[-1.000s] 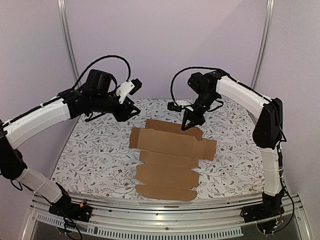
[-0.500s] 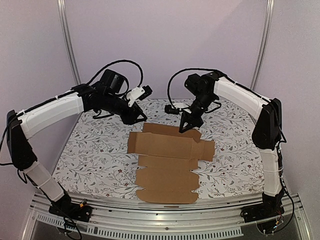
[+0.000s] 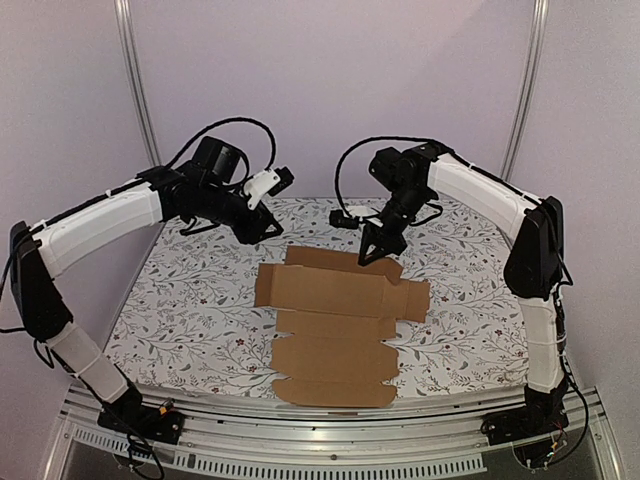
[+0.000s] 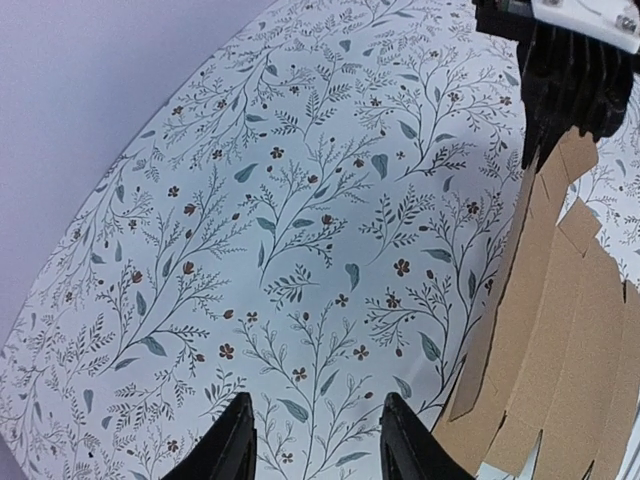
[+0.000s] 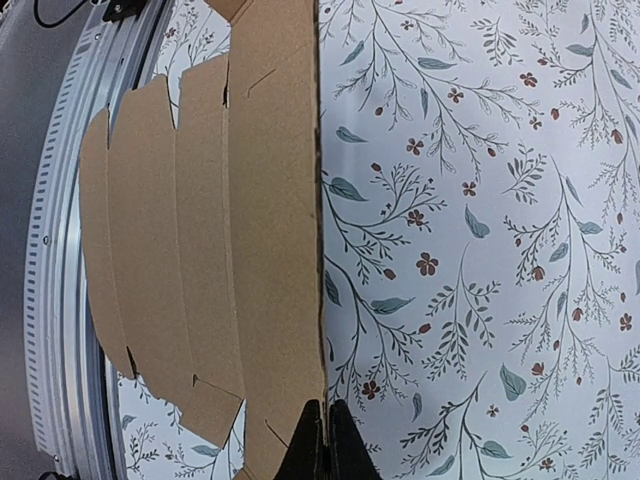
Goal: Fold the paper box
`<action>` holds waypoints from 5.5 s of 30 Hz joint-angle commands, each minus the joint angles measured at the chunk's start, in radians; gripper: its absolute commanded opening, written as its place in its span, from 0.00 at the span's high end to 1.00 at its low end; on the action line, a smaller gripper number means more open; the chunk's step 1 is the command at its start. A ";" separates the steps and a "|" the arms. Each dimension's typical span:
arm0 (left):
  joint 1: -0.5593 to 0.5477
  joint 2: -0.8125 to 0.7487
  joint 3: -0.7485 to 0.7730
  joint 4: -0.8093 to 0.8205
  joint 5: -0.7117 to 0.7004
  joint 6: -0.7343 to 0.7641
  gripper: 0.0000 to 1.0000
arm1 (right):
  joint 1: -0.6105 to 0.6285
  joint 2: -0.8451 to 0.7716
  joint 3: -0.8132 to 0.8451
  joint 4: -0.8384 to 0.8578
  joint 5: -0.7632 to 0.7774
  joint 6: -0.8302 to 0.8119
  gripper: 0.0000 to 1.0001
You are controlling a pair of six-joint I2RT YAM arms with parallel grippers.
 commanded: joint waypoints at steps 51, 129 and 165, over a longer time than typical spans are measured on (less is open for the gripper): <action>-0.145 0.176 0.006 0.109 0.313 0.014 0.81 | 0.003 -0.005 0.026 -0.287 -0.084 -0.080 0.99; -0.171 0.025 -0.632 0.868 0.191 -0.681 0.45 | 0.009 -0.276 -0.399 0.112 0.190 0.162 1.00; -0.115 0.202 -0.973 1.815 0.397 -1.142 0.41 | -0.044 -0.372 -0.276 0.075 0.179 0.217 1.00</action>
